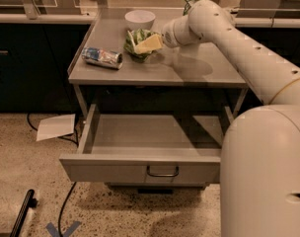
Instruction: Place green jalapeno chip bag into top drawer
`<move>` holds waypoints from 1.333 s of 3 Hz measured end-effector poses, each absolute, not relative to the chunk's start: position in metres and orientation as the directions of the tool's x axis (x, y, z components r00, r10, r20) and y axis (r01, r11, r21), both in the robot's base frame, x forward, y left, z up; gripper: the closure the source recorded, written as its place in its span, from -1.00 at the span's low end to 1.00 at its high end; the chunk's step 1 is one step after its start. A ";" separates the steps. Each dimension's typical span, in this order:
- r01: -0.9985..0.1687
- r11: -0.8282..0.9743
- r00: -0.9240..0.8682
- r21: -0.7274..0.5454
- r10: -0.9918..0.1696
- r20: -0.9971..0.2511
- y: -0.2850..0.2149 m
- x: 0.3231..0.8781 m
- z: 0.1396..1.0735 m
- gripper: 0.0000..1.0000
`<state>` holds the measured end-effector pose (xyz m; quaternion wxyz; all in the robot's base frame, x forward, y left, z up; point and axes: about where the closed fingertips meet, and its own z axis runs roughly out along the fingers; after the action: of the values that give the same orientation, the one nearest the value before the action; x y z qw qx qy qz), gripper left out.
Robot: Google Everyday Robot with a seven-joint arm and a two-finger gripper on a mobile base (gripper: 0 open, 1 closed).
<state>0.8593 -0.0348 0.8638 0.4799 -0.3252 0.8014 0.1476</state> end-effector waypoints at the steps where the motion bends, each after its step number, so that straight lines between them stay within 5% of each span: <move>1: -0.670 0.740 -0.341 -0.050 -0.367 -0.865 -0.030 0.868 0.853 -1.00; 2: -0.693 0.720 -0.347 -0.041 -0.382 -0.856 -0.026 0.873 0.841 -1.00; 4: -0.694 0.719 -0.347 -0.040 -0.383 -0.856 -0.026 0.873 0.842 -0.16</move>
Offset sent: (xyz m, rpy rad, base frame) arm 0.0218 0.0061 -0.0288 0.0028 0.0568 0.0704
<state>0.8728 -0.0257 0.8416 0.4628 -0.3352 0.8032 0.1682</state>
